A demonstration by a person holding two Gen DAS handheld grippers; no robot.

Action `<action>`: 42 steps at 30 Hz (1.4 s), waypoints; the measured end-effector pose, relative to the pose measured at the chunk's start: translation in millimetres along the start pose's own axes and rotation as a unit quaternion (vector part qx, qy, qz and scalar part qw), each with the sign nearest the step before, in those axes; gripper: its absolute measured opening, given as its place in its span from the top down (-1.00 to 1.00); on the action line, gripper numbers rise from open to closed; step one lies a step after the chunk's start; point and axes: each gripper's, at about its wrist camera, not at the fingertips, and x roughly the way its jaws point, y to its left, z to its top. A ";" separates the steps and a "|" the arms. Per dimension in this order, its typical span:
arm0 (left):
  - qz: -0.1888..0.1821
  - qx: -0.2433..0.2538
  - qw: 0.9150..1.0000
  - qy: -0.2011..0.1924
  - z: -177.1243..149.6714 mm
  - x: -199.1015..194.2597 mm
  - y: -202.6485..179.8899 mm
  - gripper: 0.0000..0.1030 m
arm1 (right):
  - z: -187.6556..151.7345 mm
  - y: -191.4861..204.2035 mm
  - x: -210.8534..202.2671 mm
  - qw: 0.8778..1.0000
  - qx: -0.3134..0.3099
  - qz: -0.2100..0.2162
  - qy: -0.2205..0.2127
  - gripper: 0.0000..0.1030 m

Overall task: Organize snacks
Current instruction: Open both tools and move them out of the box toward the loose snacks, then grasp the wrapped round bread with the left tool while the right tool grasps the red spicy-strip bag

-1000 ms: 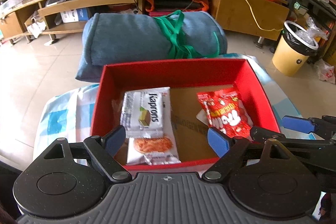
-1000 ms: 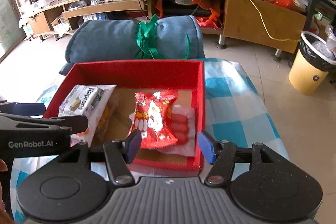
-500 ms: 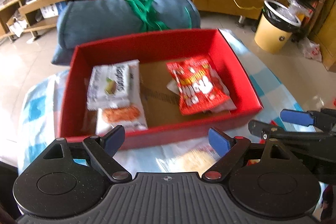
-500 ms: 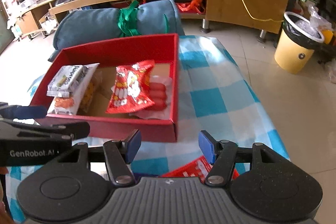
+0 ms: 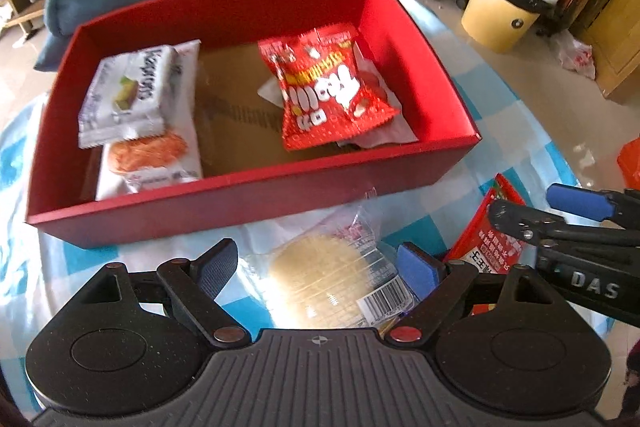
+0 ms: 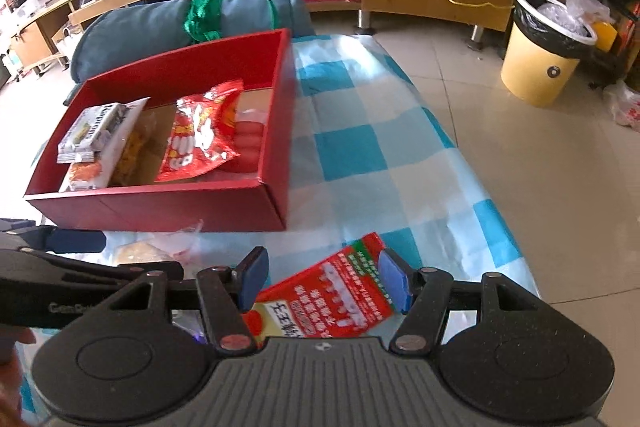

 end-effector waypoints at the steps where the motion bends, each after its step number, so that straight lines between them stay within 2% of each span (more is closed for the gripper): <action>1: 0.000 -0.002 1.000 0.004 0.5 3.8 -0.4 -0.77 | -0.6 -2.0 0.5 1.000 0.002 0.000 0.001 -0.09; 4: 0.008 -0.004 1.000 0.013 0.4 13.0 -1.2 -0.87 | -0.4 -5.6 2.0 1.000 0.005 0.002 0.004 -0.09; 8: -0.001 -0.030 0.999 0.026 1.6 22.1 6.4 -0.99 | -0.8 -5.3 2.6 1.000 0.007 0.011 0.007 -0.10; 13: -0.018 -0.057 0.997 0.044 -0.9 30.3 14.6 -1.00 | -1.0 -3.6 3.7 1.000 0.004 0.014 0.010 -0.12; 15: -0.015 -0.053 0.998 0.043 -1.7 29.4 14.2 -1.00 | -1.3 -3.6 4.9 1.000 0.004 0.013 0.012 -0.18; 23: -0.004 -0.046 0.998 0.035 -4.0 25.5 7.5 -0.98 | -2.3 -7.6 6.6 1.000 0.010 0.012 0.016 -0.18; 29: 0.016 -0.012 0.999 0.025 -0.1 20.0 -8.8 -0.99 | -0.6 -11.3 4.8 1.000 0.016 0.012 0.011 -0.18; 35: 0.001 -0.034 0.999 0.028 3.7 24.2 -11.3 -0.99 | -1.0 -11.3 4.7 1.000 0.017 0.013 0.013 -0.19; 38: 0.000 -0.028 0.999 0.023 7.5 24.3 -11.8 -0.98 | 0.0 -11.5 5.2 1.000 0.019 0.013 0.012 -0.19; 42: 0.001 -0.026 0.999 0.047 5.2 37.9 -12.8 -0.99 | 0.1 -11.3 5.5 1.000 0.019 0.013 0.013 -0.19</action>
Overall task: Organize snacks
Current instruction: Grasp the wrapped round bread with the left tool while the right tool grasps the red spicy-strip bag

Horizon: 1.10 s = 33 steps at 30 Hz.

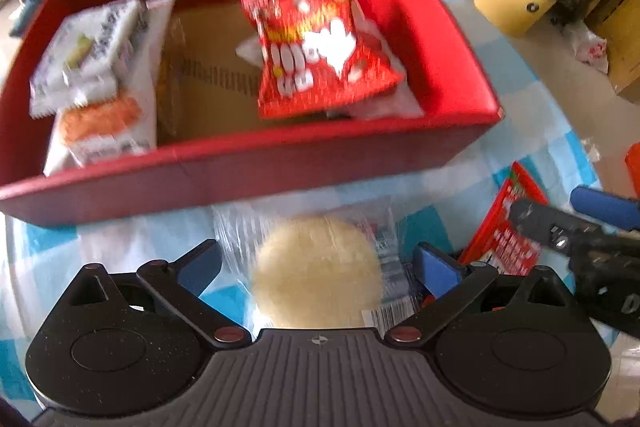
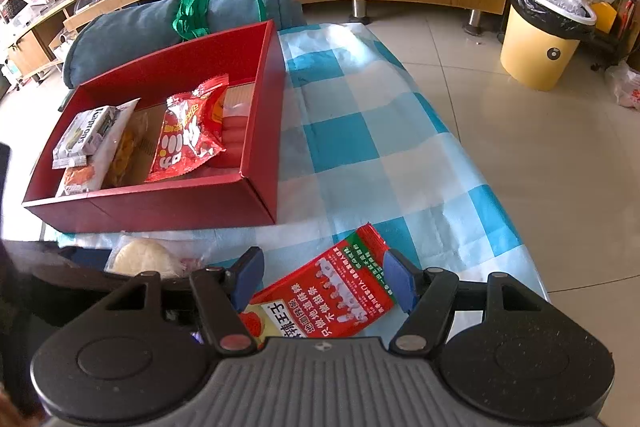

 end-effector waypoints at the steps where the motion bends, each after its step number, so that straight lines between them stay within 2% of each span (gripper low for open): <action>1: 0.003 -0.001 1.000 -0.002 -1.3 1.7 -0.4 -0.98 | -0.2 0.0 0.0 1.000 0.000 -0.001 0.000 -0.19; 4: 0.025 0.009 1.000 -0.011 -3.5 -2.2 -2.9 -0.76 | -0.4 -1.4 -0.2 1.000 0.001 -0.001 0.001 -0.19; 9: 0.013 -0.015 1.000 -0.012 -3.5 -11.2 13.1 -0.59 | -1.6 -4.4 2.1 1.000 0.006 0.002 0.007 -0.19; 16: 0.014 -0.013 1.000 -0.011 -6.3 -18.7 25.1 -0.56 | -10.6 -18.2 3.3 0.997 0.062 0.023 0.029 -0.19; 19: 0.010 -0.011 1.000 -0.010 -8.5 -18.7 26.6 -0.55 | -14.5 -21.6 2.6 0.994 0.098 0.036 0.031 -0.19; 22: 0.008 -0.013 1.000 -0.009 -13.7 -19.2 27.5 -0.55 | -16.5 -18.2 12.5 0.990 0.123 0.054 0.051 -0.19; 23: 0.007 -0.013 1.000 -0.009 -14.8 -20.0 26.7 -0.55 | -17.1 -16.6 15.9 0.988 0.130 0.060 0.057 -0.25; 33: -0.001 -0.016 1.000 -0.004 -17.5 -18.3 29.7 -0.59 | -18.5 -19.8 11.5 0.982 0.174 0.051 0.053 -0.31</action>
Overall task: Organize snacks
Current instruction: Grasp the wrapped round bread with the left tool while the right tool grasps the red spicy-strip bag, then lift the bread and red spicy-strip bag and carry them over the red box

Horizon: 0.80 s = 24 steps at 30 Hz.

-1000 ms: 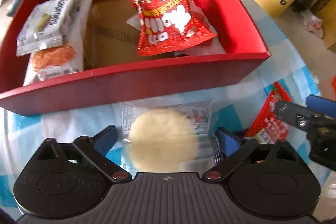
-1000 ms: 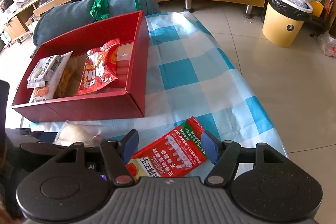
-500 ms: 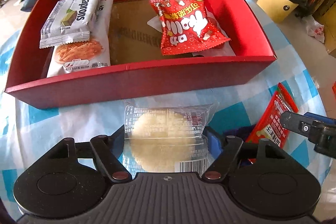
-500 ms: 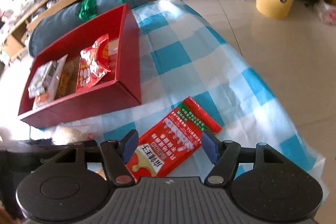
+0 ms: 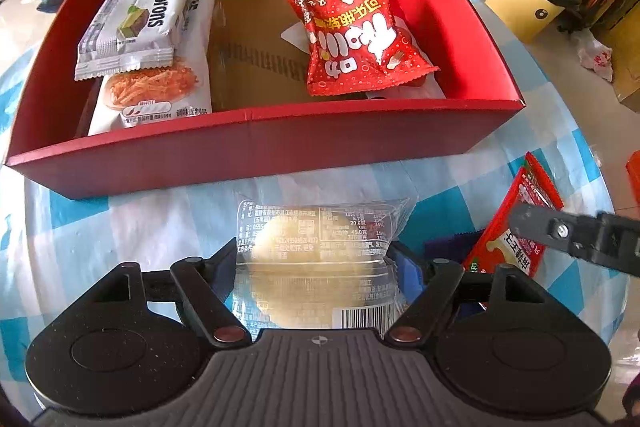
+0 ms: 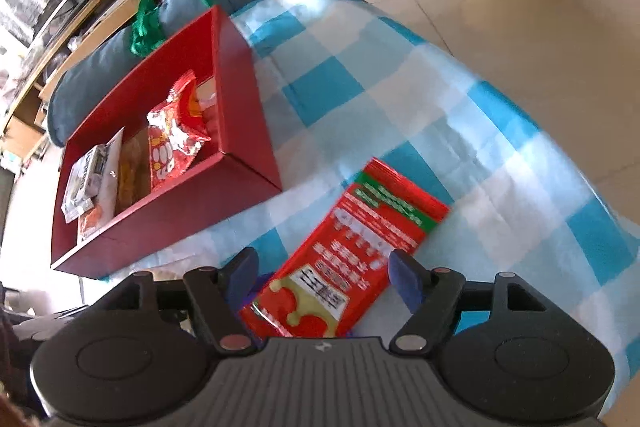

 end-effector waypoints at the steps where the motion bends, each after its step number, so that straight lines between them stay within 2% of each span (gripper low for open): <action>1: 0.000 -0.001 1.000 0.000 0.1 0.3 0.3 -0.59 | -1.7 -1.3 1.3 1.000 0.006 0.000 0.004 -0.31; 6: -0.001 -0.003 1.000 0.001 -0.3 -1.1 0.6 -0.59 | 0.3 2.0 14.5 0.999 0.036 -0.009 0.018 -0.32; 9: -0.004 -0.005 1.000 0.002 -1.9 -1.8 2.2 -0.60 | 2.7 12.9 20.9 0.999 0.026 -0.024 0.011 -0.38; 11: -0.004 -0.006 1.000 0.003 -2.4 -1.6 3.0 -0.61 | 3.0 19.9 26.2 0.999 0.019 -0.029 0.011 -0.68; 14: -0.003 -0.004 1.000 0.003 -2.8 -1.6 3.0 -0.62 | 2.3 26.6 31.5 0.999 0.005 -0.039 0.003 -0.86; 16: -0.002 -0.002 1.000 0.002 -3.2 -1.8 2.8 -0.62 | 1.6 27.2 33.6 1.000 -0.002 -0.030 0.005 -0.95; 22: 0.000 0.002 1.000 0.005 -4.9 -1.5 1.3 -0.64 | 1.6 20.8 33.8 1.000 -0.018 -0.011 0.011 -0.94; 24: -0.001 0.001 1.000 0.005 -6.2 -2.1 1.4 -0.64 | 3.5 18.7 32.1 1.000 -0.014 -0.018 0.011 -0.76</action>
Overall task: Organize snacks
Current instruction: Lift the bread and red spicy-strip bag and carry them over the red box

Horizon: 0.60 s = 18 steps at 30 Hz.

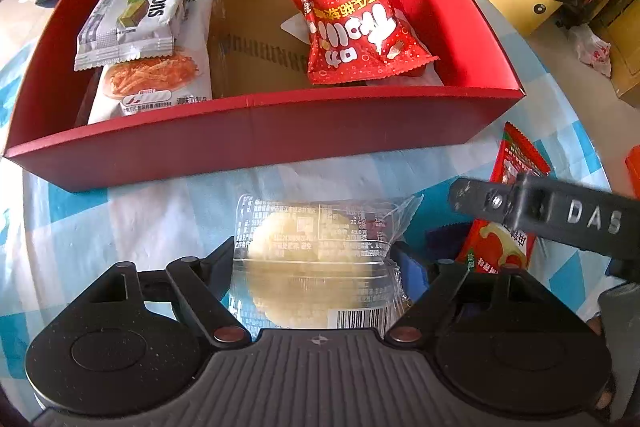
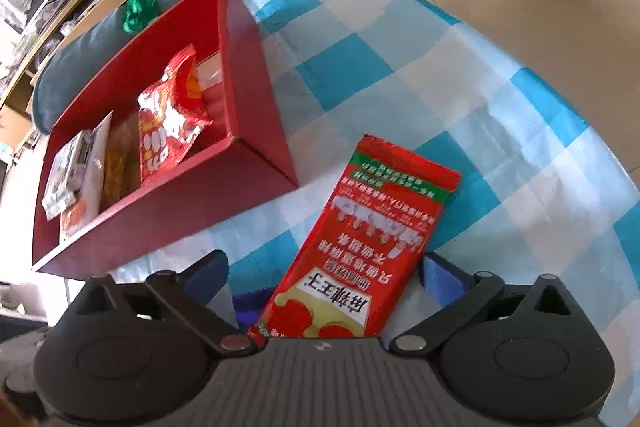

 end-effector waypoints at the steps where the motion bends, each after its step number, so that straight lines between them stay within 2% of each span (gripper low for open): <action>1: -0.001 0.000 1.000 0.001 -0.8 -0.2 0.3 -0.64 | -0.2 0.5 -1.2 1.000 -0.008 -0.010 -0.001 -0.61; 2: -0.001 0.001 1.000 0.001 -1.6 -0.7 0.6 -0.64 | -1.3 2.4 -1.8 0.999 -0.024 -0.024 -0.002 -0.41; 5: -0.002 0.004 1.000 0.003 -3.6 -1.2 2.2 -0.64 | -5.3 5.8 -3.3 0.996 -0.076 -0.054 -0.003 -0.12; 7: -0.002 0.005 1.000 0.003 -5.3 -2.2 3.2 -0.64 | -5.1 4.1 -5.4 0.994 -0.092 -0.059 0.001 -0.01; 13: -0.005 0.007 1.000 0.005 -7.4 -3.3 6.5 -0.64 | -9.1 3.7 -16.0 0.987 -0.138 -0.087 -0.001 0.11; 18: -0.005 0.008 1.000 0.005 -7.3 -4.5 6.2 -0.63 | -11.8 5.0 -18.9 0.986 -0.148 -0.075 -0.003 0.16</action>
